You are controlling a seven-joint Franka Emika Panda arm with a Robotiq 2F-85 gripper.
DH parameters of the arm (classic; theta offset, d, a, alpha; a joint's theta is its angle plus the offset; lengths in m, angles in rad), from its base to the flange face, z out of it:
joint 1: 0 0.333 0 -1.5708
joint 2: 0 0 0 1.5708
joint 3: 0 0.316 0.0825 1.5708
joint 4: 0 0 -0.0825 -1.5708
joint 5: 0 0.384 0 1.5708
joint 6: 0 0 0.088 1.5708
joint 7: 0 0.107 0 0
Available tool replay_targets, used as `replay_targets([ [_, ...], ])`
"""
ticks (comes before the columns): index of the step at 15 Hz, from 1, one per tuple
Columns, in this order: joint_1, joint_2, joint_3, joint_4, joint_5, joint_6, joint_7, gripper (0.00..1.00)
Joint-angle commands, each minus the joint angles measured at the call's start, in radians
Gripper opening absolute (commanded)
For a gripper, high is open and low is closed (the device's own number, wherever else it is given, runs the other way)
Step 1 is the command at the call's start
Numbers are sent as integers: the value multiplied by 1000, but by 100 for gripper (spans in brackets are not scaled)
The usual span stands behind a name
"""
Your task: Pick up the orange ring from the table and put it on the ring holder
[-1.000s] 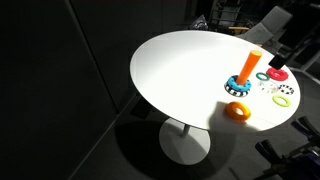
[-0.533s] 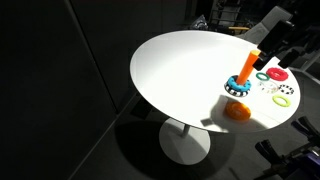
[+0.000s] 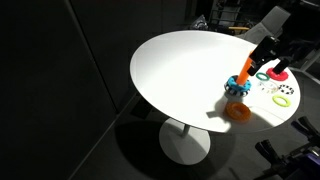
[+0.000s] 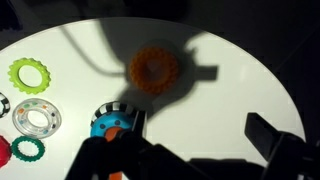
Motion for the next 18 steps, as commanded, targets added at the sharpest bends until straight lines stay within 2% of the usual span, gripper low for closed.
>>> replay_targets([
  [1,-1,20,-12,13,-40,-13,48,100],
  [2,12,15,-19,0,-17,-1,13,100],
  [9,12,20,-20,1,-21,-1,23,100],
  [18,-9,119,-52,12,-73,47,35,100],
])
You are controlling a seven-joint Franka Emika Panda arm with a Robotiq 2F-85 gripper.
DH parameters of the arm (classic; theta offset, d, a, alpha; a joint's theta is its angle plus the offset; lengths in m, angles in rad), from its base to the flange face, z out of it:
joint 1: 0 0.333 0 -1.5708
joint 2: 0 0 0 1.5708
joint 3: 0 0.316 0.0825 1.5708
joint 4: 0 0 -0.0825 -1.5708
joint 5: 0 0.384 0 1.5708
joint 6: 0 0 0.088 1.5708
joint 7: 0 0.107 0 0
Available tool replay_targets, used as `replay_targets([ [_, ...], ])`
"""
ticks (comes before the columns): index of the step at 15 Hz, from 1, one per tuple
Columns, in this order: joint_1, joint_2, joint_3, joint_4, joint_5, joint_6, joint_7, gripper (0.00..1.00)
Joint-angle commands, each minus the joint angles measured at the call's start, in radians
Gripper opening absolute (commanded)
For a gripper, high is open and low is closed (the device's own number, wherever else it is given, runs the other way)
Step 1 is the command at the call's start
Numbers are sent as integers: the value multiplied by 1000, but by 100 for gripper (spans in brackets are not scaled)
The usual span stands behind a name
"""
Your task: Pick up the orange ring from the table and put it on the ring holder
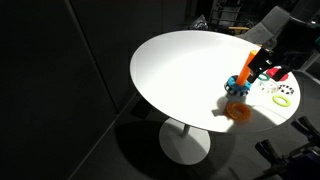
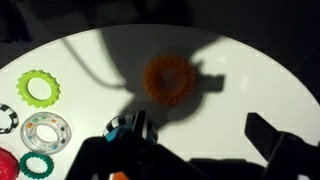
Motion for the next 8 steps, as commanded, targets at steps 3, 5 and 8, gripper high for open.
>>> replay_targets([
  [3,-6,84,-31,12,-77,71,31,100],
  [5,-5,116,-43,11,-100,103,36,100],
  [8,0,158,-64,6,-116,147,22,100],
])
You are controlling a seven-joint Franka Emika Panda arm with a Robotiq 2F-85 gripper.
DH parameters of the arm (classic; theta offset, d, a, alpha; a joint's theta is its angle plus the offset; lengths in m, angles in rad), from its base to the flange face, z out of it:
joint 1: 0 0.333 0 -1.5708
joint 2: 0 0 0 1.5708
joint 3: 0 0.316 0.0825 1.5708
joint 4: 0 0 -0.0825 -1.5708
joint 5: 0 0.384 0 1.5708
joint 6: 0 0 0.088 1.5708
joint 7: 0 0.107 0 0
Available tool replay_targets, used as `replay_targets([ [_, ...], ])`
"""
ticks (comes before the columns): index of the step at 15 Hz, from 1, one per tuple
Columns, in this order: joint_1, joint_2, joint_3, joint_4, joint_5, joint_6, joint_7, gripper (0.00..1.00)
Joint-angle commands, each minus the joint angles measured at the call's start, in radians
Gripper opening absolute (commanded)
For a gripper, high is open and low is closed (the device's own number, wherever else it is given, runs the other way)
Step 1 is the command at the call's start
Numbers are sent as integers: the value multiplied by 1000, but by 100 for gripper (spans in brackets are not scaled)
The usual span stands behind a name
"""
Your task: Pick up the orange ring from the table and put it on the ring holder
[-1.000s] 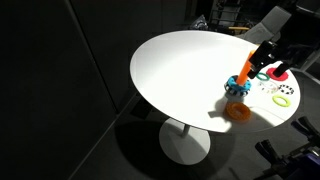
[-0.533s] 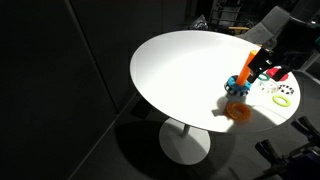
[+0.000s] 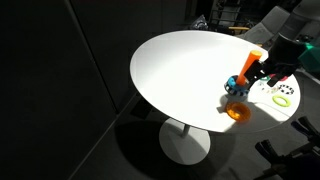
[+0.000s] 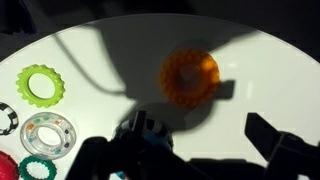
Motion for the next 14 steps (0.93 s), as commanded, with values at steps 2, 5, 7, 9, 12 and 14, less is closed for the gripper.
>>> replay_targets([
  [2,6,63,-32,0,-34,72,-4,100],
  [5,7,98,-48,-3,-25,108,-33,100],
  [7,8,123,-59,-1,-25,126,-46,100],
  [9,10,147,-72,0,-28,137,-57,100],
  [12,20,180,-98,-3,-60,160,-58,100],
  [14,30,203,-116,-3,-84,178,-56,100],
])
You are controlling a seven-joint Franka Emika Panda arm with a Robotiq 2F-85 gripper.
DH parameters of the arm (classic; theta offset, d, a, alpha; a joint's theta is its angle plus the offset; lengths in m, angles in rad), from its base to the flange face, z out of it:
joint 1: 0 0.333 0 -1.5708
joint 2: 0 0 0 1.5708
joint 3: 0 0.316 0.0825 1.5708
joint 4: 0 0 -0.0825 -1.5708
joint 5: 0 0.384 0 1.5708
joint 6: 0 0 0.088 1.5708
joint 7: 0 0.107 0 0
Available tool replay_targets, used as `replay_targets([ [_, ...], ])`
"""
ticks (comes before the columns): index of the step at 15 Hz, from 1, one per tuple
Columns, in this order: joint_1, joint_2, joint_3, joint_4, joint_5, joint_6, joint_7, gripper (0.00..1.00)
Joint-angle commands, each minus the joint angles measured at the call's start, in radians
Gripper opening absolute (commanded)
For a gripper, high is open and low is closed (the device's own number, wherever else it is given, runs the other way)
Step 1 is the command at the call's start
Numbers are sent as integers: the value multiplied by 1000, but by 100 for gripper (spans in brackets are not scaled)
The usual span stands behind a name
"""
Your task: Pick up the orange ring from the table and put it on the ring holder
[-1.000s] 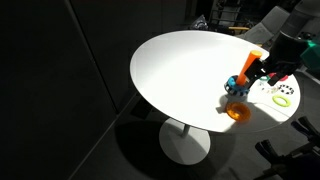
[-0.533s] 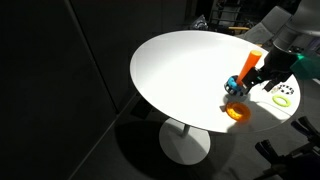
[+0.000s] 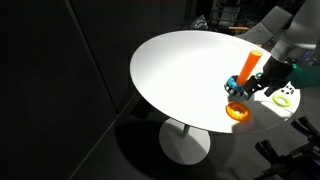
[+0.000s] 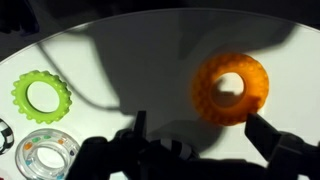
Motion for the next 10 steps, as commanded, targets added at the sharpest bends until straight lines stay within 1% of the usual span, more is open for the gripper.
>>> replay_targets([
  [1,25,38,-41,-1,-44,41,-11,100],
  [6,65,91,-80,3,-69,88,-6,100],
  [10,110,118,-110,5,-71,119,-2,100],
])
